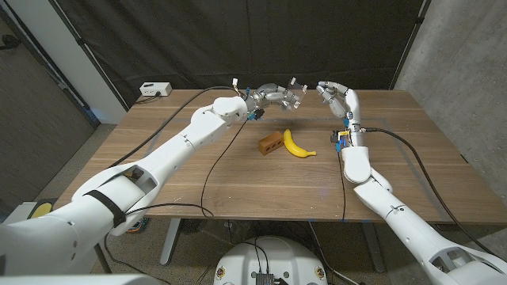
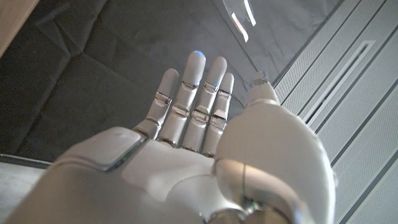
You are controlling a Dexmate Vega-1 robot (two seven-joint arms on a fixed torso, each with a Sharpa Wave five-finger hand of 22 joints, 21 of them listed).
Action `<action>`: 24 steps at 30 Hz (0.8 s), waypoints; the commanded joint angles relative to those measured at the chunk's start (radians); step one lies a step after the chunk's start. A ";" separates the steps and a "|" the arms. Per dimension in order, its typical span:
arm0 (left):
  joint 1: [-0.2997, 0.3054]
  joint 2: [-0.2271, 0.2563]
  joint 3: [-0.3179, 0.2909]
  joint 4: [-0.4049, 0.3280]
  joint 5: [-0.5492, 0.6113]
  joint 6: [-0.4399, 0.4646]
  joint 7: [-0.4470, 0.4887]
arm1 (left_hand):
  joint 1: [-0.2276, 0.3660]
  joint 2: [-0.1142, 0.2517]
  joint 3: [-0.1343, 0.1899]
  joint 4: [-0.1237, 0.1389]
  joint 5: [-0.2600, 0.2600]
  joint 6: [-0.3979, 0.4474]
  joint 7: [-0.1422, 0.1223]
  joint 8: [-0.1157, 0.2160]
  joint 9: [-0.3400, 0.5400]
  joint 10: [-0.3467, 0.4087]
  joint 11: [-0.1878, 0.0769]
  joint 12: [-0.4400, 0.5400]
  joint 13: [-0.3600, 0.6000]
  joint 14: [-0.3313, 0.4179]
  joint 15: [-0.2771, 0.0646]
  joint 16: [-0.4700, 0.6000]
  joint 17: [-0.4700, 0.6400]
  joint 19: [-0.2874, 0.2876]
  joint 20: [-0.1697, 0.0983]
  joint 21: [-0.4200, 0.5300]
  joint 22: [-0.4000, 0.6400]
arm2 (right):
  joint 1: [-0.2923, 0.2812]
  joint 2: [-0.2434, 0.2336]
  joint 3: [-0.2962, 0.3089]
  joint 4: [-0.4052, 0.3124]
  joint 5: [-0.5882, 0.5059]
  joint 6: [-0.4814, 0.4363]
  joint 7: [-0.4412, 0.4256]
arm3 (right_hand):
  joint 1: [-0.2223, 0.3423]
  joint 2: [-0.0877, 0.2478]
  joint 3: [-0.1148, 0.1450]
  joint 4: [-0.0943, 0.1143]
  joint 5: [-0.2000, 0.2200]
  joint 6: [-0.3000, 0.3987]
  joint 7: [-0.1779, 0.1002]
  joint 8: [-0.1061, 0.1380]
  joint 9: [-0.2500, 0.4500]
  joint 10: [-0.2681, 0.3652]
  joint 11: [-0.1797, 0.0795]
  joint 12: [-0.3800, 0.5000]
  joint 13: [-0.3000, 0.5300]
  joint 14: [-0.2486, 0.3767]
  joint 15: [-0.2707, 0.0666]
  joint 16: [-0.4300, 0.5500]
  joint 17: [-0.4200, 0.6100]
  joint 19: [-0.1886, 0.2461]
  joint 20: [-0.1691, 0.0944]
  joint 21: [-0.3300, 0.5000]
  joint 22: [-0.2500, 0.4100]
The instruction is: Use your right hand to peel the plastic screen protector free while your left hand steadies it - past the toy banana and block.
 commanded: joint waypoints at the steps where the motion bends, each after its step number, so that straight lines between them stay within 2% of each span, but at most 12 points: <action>1: -0.012 0.002 0.018 -0.019 0.005 0.017 -0.002 | 0.001 0.003 0.009 0.000 0.003 0.077 0.070 -0.002 0.004 0.093 -0.072 0.021 0.026 0.012 -0.002 0.006 0.004 0.007 -0.098 0.011 0.004 | -0.035 -0.031 -0.015 -0.118 -0.179 -0.220 -0.146 | 0.019 -0.006 -0.003 -0.009 0.014 0.025 -0.001 0.013 0.002 0.026 0.001 0.016 0.004 0.019 -0.140 0.013 0.008 0.026 -0.004 0.010 -0.003; 10: -0.017 0.000 0.022 -0.013 0.001 0.024 -0.009 | 0.000 0.003 0.013 0.000 0.004 0.078 0.071 -0.006 0.006 0.094 -0.071 0.020 0.027 0.012 -0.003 0.005 0.008 0.007 -0.098 0.014 0.004 | -0.038 -0.044 -0.049 -0.158 -0.242 -0.321 -0.241 | 0.048 -0.015 -0.004 -0.010 0.029 0.052 -0.005 0.017 0.003 0.050 -0.014 0.039 0.015 0.042 -0.140 0.022 0.020 0.041 -0.012 0.014 -0.011; 15: -0.019 0.002 0.025 -0.016 0.002 0.034 -0.010 | 0.000 0.001 0.016 -0.002 0.005 0.080 0.072 -0.007 0.009 0.096 -0.071 0.021 0.028 0.015 -0.002 0.006 0.009 0.007 -0.098 0.016 0.004 | -0.030 -0.046 -0.071 -0.167 -0.271 -0.369 -0.287 | 0.068 -0.028 -0.009 -0.010 0.038 0.077 -0.006 0.027 0.010 0.075 -0.018 0.066 0.035 0.056 -0.140 0.029 0.030 0.058 -0.021 0.019 -0.014; 24: -0.025 0.002 0.028 -0.006 0.002 0.031 -0.022 | -0.001 -0.003 0.020 -0.003 0.007 0.088 0.073 -0.010 0.009 0.100 -0.071 0.020 0.027 0.019 -0.001 0.006 0.012 0.008 -0.098 0.020 0.004 | -0.011 -0.059 -0.111 -0.184 -0.308 -0.452 -0.322 | 0.099 -0.031 -0.011 -0.008 0.055 0.112 -0.006 0.035 0.012 0.096 -0.024 0.090 0.051 0.077 -0.141 0.036 0.043 0.080 -0.034 0.024 -0.017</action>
